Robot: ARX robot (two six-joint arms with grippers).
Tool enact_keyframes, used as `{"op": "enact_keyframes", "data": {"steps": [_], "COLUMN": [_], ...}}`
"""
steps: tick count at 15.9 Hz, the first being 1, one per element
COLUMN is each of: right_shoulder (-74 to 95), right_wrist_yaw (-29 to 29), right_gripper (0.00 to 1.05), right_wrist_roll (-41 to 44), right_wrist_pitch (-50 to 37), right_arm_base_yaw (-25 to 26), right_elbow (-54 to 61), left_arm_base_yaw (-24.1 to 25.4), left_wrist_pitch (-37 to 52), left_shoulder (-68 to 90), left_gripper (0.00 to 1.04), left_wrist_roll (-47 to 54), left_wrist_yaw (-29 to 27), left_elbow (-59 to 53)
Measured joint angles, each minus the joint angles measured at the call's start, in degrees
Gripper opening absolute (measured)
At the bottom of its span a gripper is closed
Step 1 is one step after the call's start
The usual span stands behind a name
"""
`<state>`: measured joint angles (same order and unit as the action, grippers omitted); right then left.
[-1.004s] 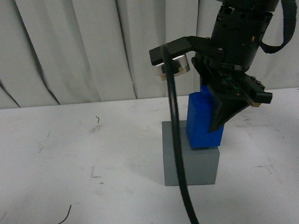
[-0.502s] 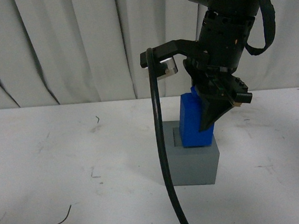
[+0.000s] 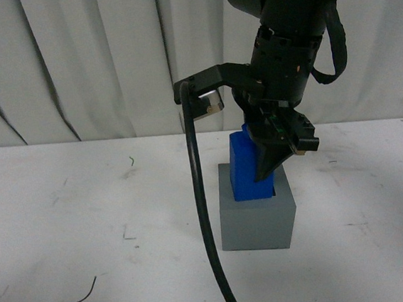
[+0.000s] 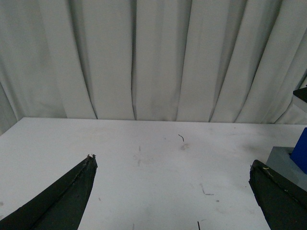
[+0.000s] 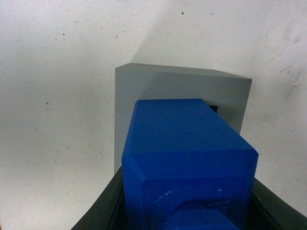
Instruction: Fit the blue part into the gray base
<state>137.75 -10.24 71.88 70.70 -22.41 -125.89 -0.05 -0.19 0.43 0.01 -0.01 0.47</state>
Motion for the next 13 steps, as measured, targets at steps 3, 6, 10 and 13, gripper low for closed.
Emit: {"op": "enact_keyframes", "data": {"steps": [3, 6, 10, 13], "right_shoulder": [0.0, 0.15, 0.15, 0.15], "right_wrist_yaw": [0.28, 0.26, 0.68, 1.01], "right_gripper": [0.47, 0.47, 0.56, 0.87], "right_wrist_roll": [0.33, 0.28, 0.15, 0.26], "right_wrist_pitch": [-1.25, -1.84, -1.92, -1.44], "right_arm_base_yaw": [0.81, 1.01, 0.98, 1.05], "right_elbow": [0.72, 1.6, 1.9, 1.88], "left_arm_base_yaw": [0.0, 0.0, 0.0, 0.0], "left_wrist_pitch": [0.02, 0.0, 0.0, 0.0], "left_shoulder": [0.0, 0.0, 0.0, 0.0], "left_gripper": [0.98, 0.98, 0.98, 0.98], "left_wrist_roll": [-0.02, -0.02, 0.0, 0.0], "left_wrist_yaw": [0.0, 0.0, 0.0, 0.0], "left_elbow": [0.0, 0.0, 0.0, 0.0]}}
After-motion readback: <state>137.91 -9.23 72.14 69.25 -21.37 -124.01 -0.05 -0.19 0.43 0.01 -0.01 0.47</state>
